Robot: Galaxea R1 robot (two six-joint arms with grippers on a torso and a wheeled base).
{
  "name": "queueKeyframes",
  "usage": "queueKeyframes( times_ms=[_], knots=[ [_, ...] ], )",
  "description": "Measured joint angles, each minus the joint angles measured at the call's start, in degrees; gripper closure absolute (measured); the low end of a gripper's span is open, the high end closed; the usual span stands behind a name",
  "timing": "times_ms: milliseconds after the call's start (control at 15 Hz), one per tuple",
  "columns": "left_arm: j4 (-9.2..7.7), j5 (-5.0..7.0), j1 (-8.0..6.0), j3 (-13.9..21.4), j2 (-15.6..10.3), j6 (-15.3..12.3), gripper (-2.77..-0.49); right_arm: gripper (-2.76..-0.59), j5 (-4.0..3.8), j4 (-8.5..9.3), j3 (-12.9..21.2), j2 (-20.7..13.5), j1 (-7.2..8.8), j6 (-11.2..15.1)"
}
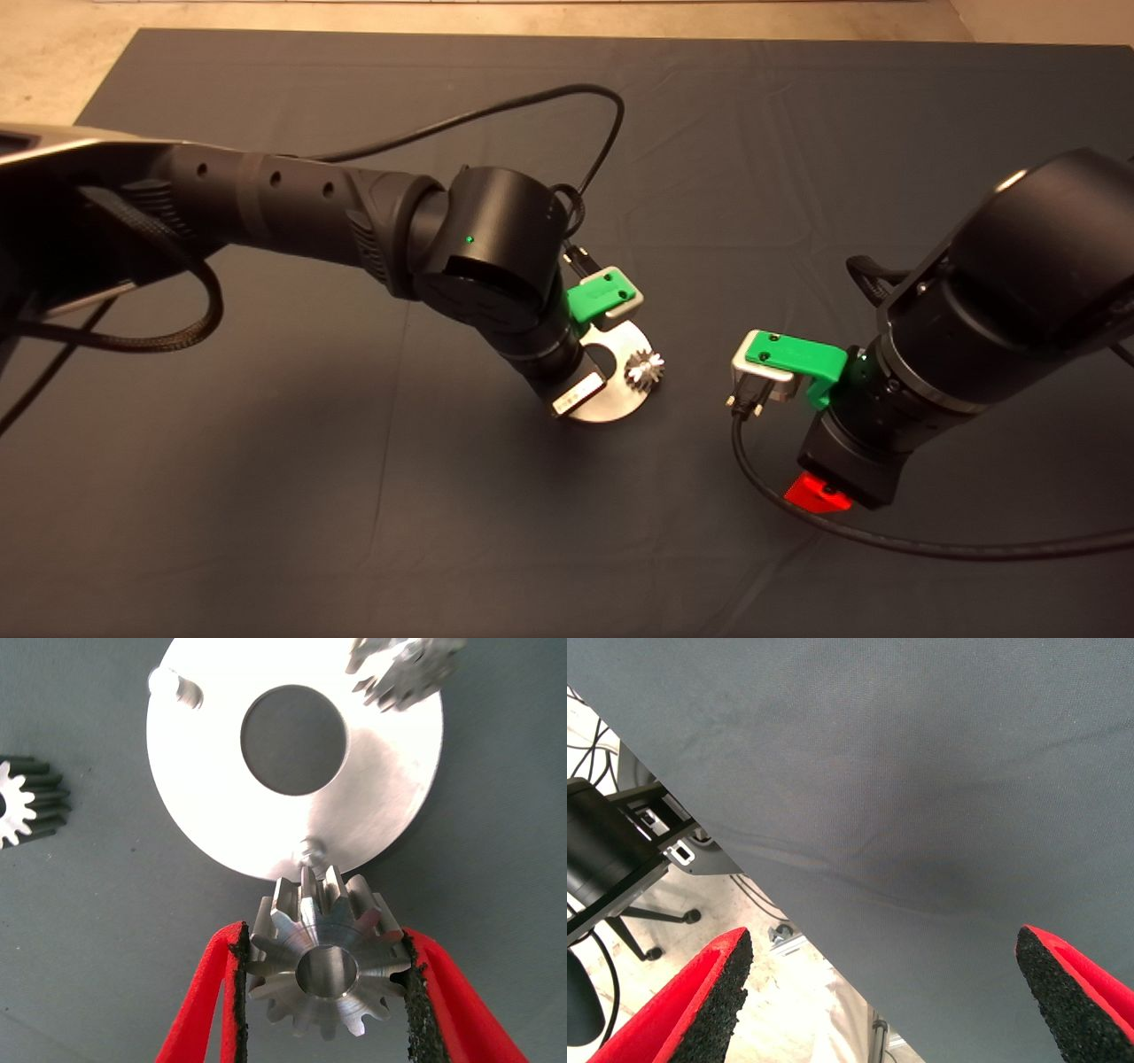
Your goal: Install three planetary gears onto the carrier pins
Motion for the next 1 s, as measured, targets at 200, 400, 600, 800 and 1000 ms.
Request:
queueKeyframes(
  times_ms=[200,400,600,800,1000],
  knots=[
    [-0.04,-0.07,-0.09,0.13,1.76,-1.69,-0.87,-2.20,0.00,0.00,0.00,-0.02,0.00,-0.02],
    [0.13,-0.05,-0.11,0.45,2.22,-2.70,-0.87,-2.20,-0.02,0.00,0.00,-0.01,0.02,-0.02],
    [1.10,-0.05,-0.09,0.89,2.34,-3.44,-0.87,-2.20,0.00,0.00,0.00,0.00,0.26,-0.02],
    [2.80,-0.05,-0.09,1.57,2.31,-3.52,-0.87,-2.20,0.00,0.00,0.00,-0.02,0.30,0.00],
    [4.35,-0.01,-0.06,1.74,2.12,-3.50,-0.86,-2.20,-0.02,0.00,0.00,-0.02,0.30,-0.02]
  ],
)
